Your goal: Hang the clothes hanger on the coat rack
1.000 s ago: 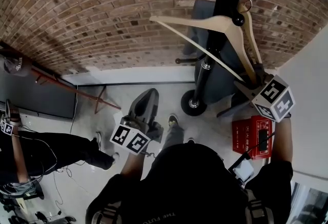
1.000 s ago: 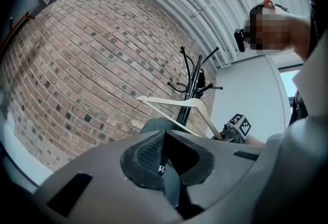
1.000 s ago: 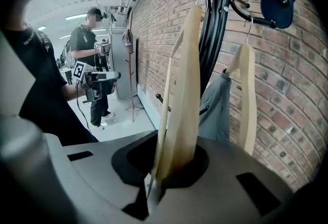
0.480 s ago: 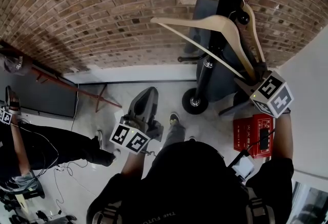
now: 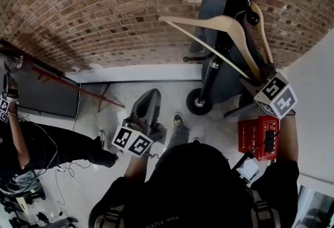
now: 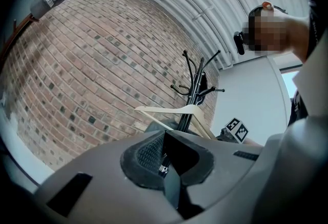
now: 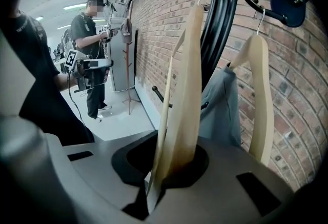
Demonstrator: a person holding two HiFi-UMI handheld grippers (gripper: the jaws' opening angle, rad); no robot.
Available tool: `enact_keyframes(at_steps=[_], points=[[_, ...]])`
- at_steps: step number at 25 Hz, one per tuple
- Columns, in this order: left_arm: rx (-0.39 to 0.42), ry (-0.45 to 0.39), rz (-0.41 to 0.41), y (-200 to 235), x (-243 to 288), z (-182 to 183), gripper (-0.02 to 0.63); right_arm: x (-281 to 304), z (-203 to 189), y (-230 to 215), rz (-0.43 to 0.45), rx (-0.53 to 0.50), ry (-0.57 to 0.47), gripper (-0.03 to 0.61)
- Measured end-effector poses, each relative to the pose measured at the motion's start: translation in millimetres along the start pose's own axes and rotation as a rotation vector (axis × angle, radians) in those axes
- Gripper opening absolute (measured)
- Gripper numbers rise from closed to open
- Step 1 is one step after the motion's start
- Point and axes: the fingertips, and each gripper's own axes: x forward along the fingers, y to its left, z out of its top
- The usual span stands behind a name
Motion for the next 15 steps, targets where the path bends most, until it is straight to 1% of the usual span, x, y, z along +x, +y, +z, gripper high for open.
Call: enact_keyframes(at_steps=[7,15], points=[[-0.007,0.008,0.006,0.3,0.9,-2.5,0.020,3.7,-2.1,-0.8,0.007,-0.019,-0.001,0.029],[-0.015,0.015,0.008,0.3,-1.4,-5.9,0.020,6.8,-3.0,-1.6,-0.025,-0.025,-0.014,0.029]])
